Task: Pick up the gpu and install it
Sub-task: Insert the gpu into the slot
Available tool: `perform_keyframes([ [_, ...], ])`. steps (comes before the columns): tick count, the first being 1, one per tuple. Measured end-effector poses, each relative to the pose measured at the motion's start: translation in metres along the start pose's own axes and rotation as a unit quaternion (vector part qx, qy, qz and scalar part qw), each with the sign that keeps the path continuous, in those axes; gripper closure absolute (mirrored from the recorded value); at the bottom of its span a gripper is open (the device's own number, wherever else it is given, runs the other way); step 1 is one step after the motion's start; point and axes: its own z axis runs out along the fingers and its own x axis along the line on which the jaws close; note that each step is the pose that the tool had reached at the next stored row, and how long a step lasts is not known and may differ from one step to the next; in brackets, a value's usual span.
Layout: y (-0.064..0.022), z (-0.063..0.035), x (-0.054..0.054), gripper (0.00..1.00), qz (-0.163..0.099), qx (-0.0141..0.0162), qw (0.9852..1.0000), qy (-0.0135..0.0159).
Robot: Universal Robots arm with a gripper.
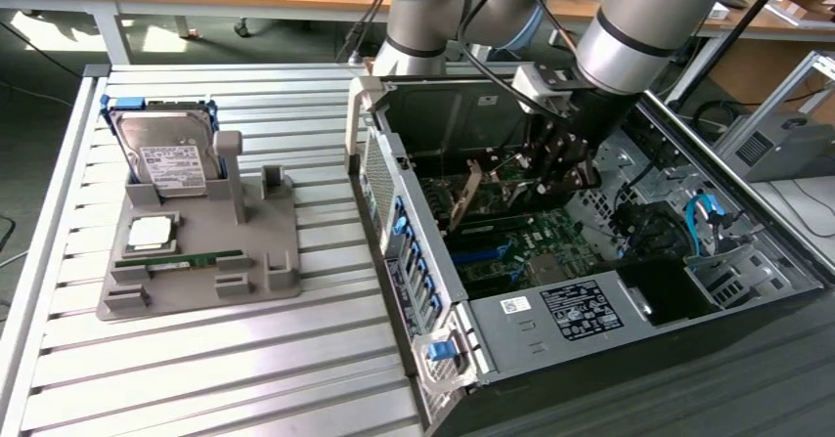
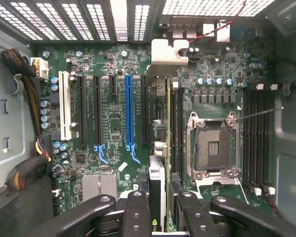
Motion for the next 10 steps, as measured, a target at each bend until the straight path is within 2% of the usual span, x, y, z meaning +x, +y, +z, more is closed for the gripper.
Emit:
perform_keyframes([
  [10,0.001,0.0008,0.0044,0.73,0.0,0.0,1.0,0.0],
])
